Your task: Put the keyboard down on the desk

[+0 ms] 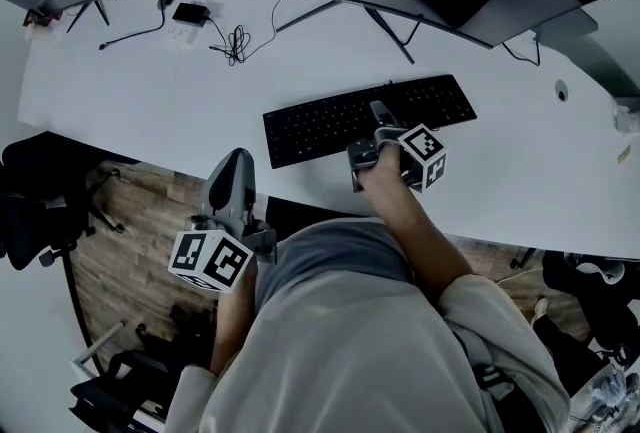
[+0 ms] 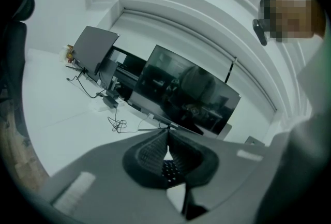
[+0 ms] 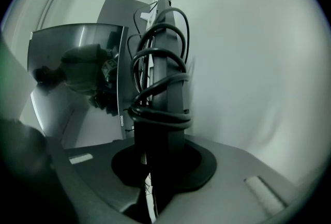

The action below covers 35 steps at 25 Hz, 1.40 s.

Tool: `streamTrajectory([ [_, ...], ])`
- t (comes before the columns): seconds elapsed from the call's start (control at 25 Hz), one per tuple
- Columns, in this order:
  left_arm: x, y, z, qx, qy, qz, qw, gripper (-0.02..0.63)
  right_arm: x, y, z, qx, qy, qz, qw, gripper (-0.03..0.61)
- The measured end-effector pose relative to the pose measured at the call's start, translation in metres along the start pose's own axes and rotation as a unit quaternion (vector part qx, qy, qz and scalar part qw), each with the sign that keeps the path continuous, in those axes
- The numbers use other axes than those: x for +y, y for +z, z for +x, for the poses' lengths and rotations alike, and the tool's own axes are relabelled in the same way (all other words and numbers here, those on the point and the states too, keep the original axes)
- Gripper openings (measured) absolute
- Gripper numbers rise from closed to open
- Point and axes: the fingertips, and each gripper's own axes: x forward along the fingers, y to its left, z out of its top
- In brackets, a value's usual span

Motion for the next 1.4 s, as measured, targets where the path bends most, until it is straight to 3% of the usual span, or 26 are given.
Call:
streamTrajectory([
  [1.12, 0.001, -0.008, 0.004, 0.017, -0.008, -0.013, 0.9997, 0.0, -0.001, -0.011, 0.037, -0.004, -0.014, 0.003, 1.0, 0.074],
  [1.4, -0.001, -0.015, 0.006, 0.03, -0.017, -0.014, 0.9993, 0.0, 0.013, -0.012, 0.036, 0.0, 0.008, 0.02, 1.0, 0.197],
])
